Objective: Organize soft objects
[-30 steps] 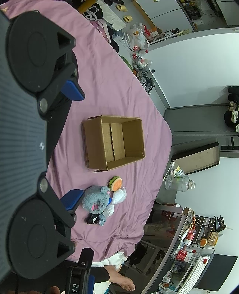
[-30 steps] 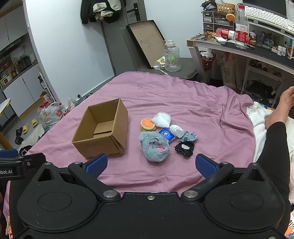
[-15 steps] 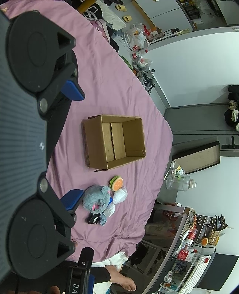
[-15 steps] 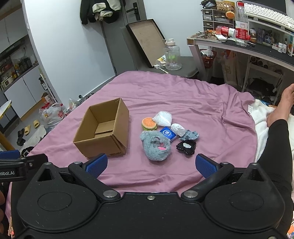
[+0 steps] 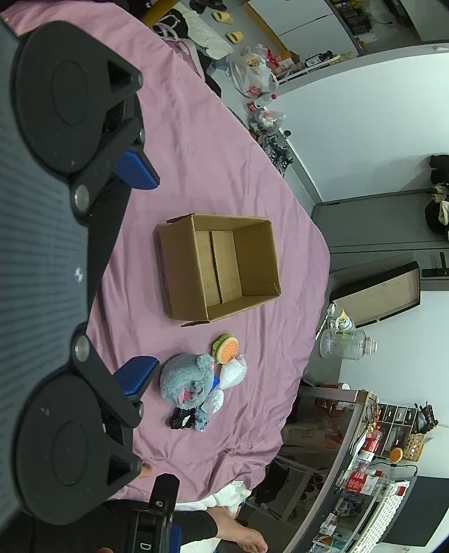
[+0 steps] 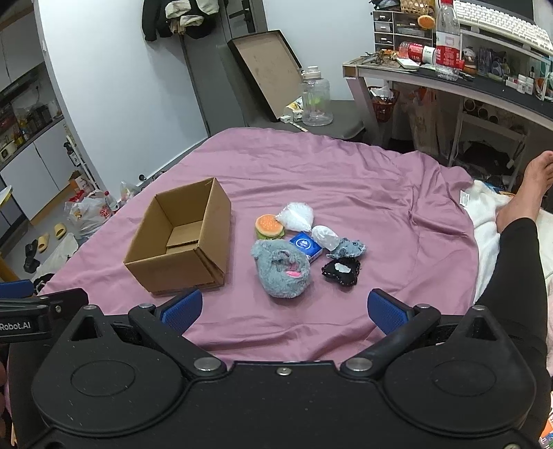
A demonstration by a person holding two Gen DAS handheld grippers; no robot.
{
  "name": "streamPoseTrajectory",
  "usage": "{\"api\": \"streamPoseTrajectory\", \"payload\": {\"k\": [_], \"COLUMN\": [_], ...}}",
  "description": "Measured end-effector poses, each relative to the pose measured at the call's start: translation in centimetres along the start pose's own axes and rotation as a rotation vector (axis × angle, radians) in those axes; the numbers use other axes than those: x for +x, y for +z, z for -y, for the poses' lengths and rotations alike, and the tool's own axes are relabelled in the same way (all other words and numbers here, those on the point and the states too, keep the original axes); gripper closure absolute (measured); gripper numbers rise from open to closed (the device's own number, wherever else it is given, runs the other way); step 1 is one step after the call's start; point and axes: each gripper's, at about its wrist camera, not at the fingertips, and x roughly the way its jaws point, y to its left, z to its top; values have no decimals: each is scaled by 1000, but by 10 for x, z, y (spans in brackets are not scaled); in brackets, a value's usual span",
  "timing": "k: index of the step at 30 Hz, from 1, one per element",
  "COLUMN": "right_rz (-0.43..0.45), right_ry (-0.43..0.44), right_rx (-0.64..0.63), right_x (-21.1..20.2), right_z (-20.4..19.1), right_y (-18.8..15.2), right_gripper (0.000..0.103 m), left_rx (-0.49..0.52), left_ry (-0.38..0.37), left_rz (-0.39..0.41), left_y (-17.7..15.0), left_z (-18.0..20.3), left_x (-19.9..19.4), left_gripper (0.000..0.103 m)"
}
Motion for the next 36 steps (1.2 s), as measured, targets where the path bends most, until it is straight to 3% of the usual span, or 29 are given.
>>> {"api": "streamPoseTrajectory", "payload": {"k": [23, 36], "right_rz": [-10, -62], "right_ry": [49, 94], "right_rx": [123, 193], "right_x": [60, 108], "right_z": [35, 58], "right_y": [2, 14], "right_gripper": [0, 16], "left_rx": [-26, -90], "left_ry": [-100, -175], "left_rz": [-26, -74], "left_y": [15, 23], "left_z": [33, 51], "left_x": [59, 107], "left_gripper": [5, 31]}}
